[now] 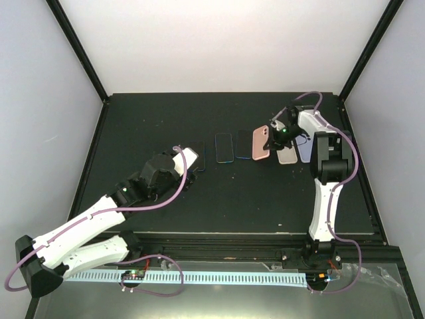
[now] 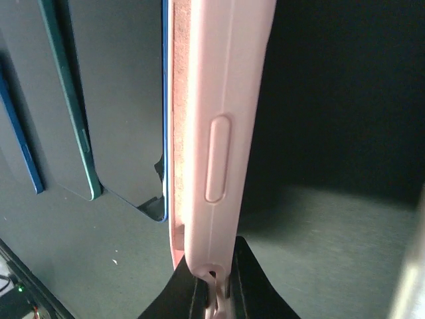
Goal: Take the phone out of the phone case
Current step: Adjust the phone at the center of the board.
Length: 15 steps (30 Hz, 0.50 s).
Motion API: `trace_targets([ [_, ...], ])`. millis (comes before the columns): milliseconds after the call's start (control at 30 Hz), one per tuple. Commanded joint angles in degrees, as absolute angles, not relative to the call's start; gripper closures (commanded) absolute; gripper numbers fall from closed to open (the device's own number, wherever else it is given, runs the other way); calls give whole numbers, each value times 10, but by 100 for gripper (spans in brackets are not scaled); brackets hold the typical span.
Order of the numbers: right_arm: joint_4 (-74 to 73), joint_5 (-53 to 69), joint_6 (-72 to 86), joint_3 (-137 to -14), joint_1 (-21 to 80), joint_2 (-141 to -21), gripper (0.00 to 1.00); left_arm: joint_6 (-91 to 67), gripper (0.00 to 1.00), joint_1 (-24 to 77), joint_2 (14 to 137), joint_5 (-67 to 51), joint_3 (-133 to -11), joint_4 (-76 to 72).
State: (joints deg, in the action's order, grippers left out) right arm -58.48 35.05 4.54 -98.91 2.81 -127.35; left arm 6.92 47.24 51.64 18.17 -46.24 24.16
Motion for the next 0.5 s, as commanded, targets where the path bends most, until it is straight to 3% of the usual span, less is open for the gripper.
trace_targets([
  [0,-596,355,32,-1002,56,-1284,99,77,20,469,514,180,-461,229],
  [467,-566,255,25,-952,39,-1204,90,77,20,468,513,180,-461,230],
])
